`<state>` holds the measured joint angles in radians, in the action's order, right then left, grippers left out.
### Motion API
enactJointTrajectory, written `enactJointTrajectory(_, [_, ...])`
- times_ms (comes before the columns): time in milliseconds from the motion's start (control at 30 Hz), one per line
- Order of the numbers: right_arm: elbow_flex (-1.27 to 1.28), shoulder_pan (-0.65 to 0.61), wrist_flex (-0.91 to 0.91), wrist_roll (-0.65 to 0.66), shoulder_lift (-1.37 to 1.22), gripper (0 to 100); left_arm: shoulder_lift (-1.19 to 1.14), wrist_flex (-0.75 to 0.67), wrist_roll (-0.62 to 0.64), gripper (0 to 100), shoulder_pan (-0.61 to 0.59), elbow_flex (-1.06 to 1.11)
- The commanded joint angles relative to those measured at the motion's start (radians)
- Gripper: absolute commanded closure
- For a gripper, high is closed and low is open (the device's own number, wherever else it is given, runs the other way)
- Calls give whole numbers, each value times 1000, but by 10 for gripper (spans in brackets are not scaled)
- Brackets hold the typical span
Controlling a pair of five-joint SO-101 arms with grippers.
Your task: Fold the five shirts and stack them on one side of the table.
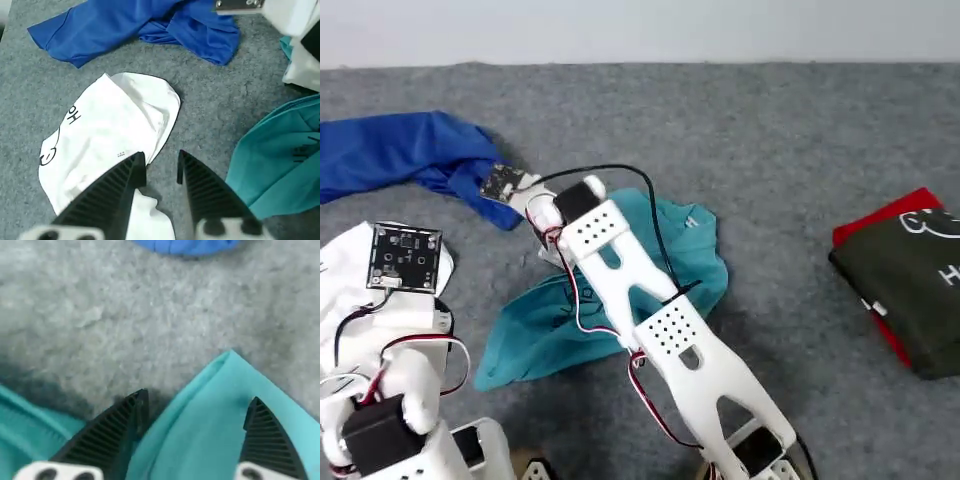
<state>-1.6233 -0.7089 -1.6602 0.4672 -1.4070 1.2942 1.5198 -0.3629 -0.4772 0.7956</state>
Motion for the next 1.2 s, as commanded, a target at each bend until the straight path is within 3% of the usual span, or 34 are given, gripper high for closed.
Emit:
enactJointTrajectory(0, [-40,-2,51,-6,1,690,2,-15,9,889,-5,-1])
enactJointTrajectory(133, [-37,13,93,0,-5,759,2,-15,9,889,-5,-1])
enactJointTrajectory(333, [-41,64,131,-5,-7,998,3,-15,9,889,-5,-1])
enactJointTrajectory(567, [-58,128,79,-2,53,989,3,-17,9,889,-5,-1])
enactJointTrajectory(867, [-60,173,-131,0,374,989,3,-17,12,888,-5,-2])
enactJointTrajectory(1167, [-8,360,-140,-5,690,990,3,-17,15,888,-5,-4])
